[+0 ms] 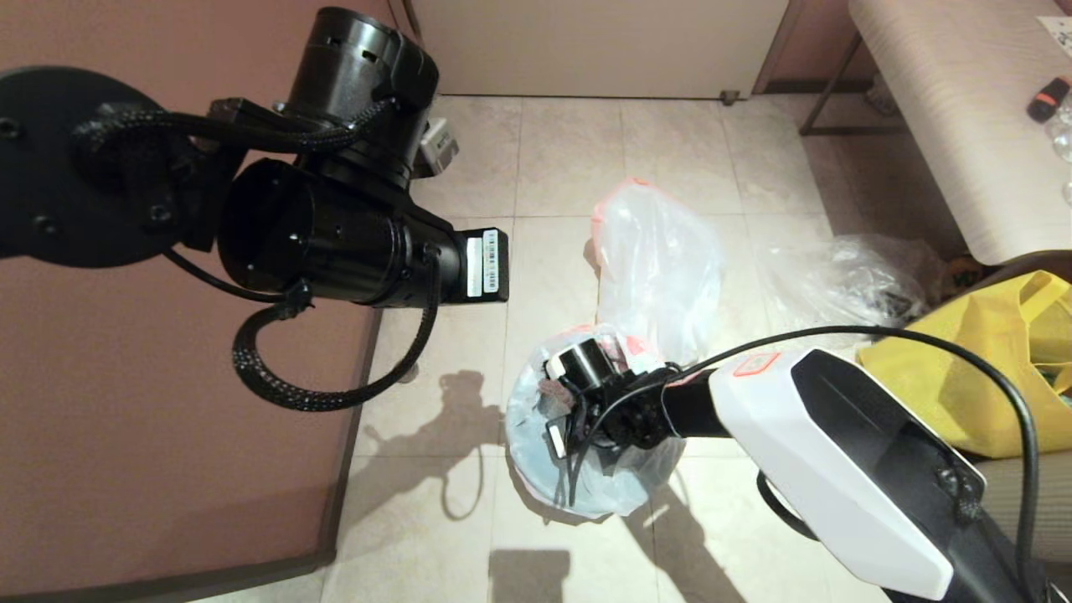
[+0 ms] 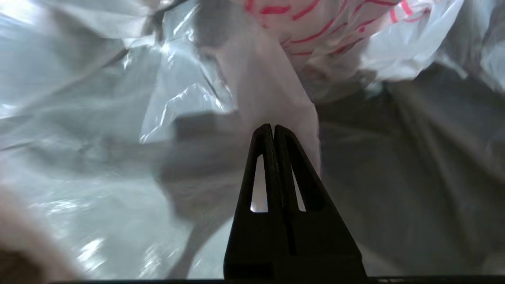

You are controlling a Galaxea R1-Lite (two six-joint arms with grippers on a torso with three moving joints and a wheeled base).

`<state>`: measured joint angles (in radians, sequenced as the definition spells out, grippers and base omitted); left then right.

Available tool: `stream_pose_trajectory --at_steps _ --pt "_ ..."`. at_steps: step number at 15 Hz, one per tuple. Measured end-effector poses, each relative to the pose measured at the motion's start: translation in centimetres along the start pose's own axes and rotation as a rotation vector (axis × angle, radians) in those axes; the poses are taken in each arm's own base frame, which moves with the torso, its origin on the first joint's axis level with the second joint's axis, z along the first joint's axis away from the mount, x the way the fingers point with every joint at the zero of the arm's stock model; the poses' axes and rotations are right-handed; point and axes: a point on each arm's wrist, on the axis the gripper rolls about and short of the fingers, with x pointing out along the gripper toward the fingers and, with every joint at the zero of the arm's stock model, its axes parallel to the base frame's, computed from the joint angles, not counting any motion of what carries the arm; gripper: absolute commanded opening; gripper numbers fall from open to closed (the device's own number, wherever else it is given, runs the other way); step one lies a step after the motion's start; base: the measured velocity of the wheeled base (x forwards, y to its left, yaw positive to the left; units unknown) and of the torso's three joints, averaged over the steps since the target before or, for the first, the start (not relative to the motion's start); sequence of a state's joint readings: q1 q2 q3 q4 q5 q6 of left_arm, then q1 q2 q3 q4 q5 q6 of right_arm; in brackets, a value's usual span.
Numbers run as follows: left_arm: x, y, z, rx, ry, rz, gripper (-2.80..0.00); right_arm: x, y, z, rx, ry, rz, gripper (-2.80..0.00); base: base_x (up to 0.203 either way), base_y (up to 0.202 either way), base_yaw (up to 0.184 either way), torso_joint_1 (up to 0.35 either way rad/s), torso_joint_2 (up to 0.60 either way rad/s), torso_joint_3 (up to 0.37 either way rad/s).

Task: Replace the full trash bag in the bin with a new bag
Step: Put the new garbage bag on the trash can

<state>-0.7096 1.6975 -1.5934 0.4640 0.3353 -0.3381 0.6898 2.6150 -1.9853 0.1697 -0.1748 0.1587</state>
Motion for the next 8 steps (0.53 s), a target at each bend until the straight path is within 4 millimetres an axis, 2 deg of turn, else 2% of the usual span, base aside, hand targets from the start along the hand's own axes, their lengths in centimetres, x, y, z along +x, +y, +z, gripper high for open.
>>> stream_pose_trajectory --at_steps 3,6,8 --pt "-0.8 0.3 0.4 -0.013 -0.028 -0.007 -2.80 4.5 -2.0 -2.6 -0.146 0.003 -0.063 -2.80 0.000 0.000 0.000 0.000 0.00 0.000" --pt "-1.3 0.5 0.5 -0.019 -0.041 -0.009 -2.80 7.8 -4.4 -5.1 -0.278 0.045 -0.080 -2.80 0.000 0.000 0.000 0.000 0.00 0.000" --pt "-1.5 0.5 0.6 -0.022 -0.048 -0.012 -2.80 9.1 -6.0 -6.5 -0.315 0.083 -0.091 -2.80 0.000 0.000 0.000 0.000 0.00 0.000"
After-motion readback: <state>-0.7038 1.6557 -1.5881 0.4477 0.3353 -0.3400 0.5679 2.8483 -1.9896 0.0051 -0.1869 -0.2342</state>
